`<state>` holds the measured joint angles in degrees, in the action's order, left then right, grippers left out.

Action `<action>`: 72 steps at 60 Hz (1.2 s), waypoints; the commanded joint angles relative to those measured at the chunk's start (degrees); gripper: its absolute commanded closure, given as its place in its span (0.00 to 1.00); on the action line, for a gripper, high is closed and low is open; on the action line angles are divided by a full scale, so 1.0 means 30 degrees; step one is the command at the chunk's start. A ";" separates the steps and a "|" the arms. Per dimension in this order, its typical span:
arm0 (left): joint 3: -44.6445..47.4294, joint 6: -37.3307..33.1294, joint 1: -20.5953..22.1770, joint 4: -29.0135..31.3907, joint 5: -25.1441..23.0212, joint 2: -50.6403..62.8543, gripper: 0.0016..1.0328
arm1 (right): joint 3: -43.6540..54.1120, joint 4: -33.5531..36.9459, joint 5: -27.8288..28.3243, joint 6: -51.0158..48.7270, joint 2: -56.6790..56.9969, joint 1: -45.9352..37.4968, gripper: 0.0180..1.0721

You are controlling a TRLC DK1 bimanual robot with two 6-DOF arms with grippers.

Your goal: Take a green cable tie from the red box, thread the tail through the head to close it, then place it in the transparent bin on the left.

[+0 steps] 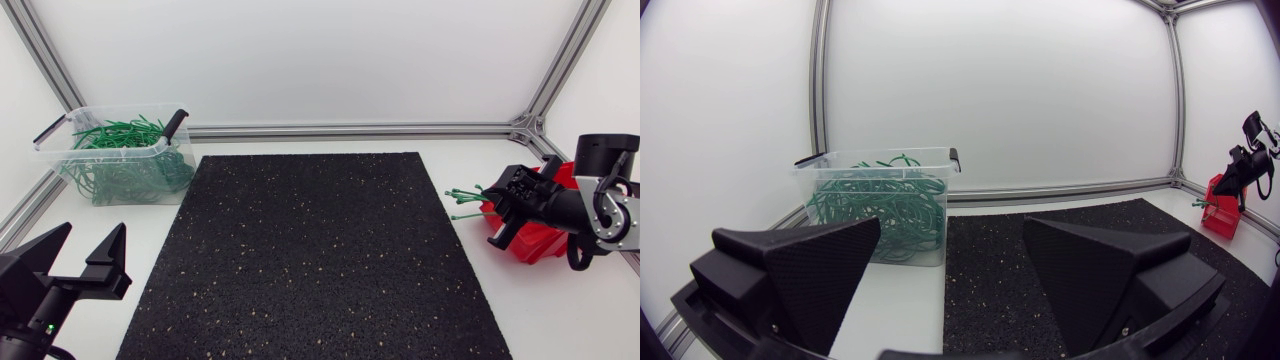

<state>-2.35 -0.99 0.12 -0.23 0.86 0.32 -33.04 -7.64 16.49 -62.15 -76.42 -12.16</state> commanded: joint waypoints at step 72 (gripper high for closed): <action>0.0725 0.0537 0.0194 0.0487 -0.0112 0.0129 0.04 | -1.2425 2.4080 0.8565 0.5043 0.5845 0.1711 0.94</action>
<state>-2.35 -1.02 0.19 -0.25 0.86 0.32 -67.35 60.12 39.53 -47.55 -54.76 -7.81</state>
